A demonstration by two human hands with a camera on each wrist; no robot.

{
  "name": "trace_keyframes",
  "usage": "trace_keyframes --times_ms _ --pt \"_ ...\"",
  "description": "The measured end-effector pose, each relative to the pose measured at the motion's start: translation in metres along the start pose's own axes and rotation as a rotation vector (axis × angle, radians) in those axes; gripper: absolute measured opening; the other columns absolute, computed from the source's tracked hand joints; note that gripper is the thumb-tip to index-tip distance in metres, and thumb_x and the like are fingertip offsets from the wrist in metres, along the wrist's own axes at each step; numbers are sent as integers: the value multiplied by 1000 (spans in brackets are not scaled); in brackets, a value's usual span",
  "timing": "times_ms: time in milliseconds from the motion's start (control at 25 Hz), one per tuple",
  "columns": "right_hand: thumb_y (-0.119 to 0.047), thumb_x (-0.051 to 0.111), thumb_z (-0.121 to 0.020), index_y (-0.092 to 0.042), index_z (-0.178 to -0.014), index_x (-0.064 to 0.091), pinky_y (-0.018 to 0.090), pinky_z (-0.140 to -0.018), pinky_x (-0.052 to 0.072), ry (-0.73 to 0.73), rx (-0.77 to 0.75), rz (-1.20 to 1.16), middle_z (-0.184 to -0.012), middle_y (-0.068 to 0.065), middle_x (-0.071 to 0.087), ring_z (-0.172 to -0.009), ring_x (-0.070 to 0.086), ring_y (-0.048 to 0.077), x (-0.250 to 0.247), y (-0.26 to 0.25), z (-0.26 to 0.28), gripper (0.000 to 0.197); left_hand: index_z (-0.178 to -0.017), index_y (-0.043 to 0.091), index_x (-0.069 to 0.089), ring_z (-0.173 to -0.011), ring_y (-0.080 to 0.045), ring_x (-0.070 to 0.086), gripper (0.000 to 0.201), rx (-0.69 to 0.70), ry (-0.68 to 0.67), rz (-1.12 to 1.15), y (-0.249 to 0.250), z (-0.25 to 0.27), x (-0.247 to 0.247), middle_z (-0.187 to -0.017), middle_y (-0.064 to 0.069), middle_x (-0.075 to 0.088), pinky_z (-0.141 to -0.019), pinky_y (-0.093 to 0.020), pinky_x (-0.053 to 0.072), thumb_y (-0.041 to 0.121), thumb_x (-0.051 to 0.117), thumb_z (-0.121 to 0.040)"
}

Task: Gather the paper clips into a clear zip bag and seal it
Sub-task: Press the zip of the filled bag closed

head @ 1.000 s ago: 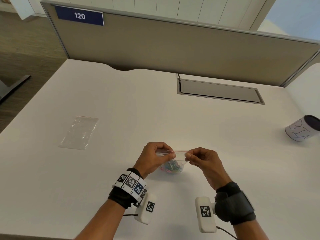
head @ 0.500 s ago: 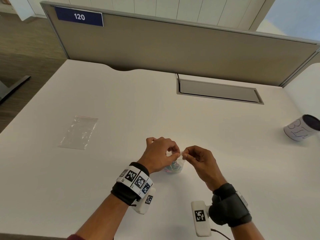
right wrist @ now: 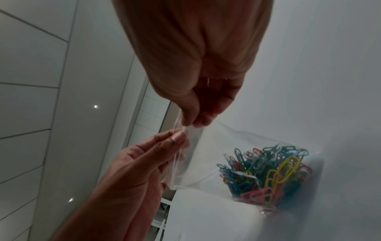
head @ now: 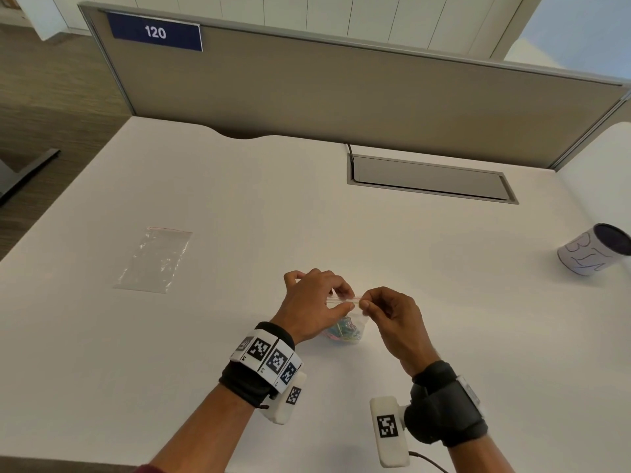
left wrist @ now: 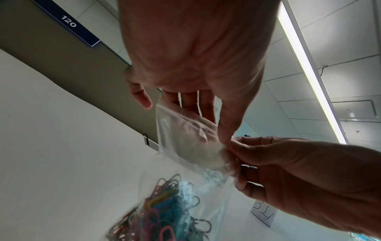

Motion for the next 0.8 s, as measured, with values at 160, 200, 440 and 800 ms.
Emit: trace_keyframes --times_ms 160,200,440,800 --pt "-15 64 -89 -14 -81 68 18 -65 49 -4 2 4 -71 -3 68 -65 59 3 1 1 1 9 -87 30 63 -93 -3 49 9 -21 -20 6 -3 0 2 -88 17 62 -94 -37 21 39 60 -85" --pt "-15 65 -87 -13 -81 69 20 -66 51 -8 7 -25 -72 -2 70 -66 61 5 0 1 1 7 -87 30 63 -93 -3 49 9 -16 -17 -7 -2 1 1 -88 17 62 -94 -37 20 38 59 -86" --pt "-23 71 -83 -16 -82 72 23 -69 54 -31 -6 -23 -80 -2 74 -75 67 12 1 -3 3 7 -89 31 64 -93 0 46 12 12 14 -71 4 1 1 -93 17 66 -94 -37 18 42 58 -86" --pt "-17 66 -87 -16 -81 69 29 -65 50 36 -16 68 -78 -5 71 -71 60 5 0 2 1 7 -88 32 62 -90 -3 51 10 -66 -7 39 -10 1 0 -90 18 61 -92 -36 21 41 63 -83"
Point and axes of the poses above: each hand's wrist, its own z-axis away from the middle knuckle, its own x-axis out of the palm, y = z × x, the point moved 9 cm from there along -z, towards the middle knuckle
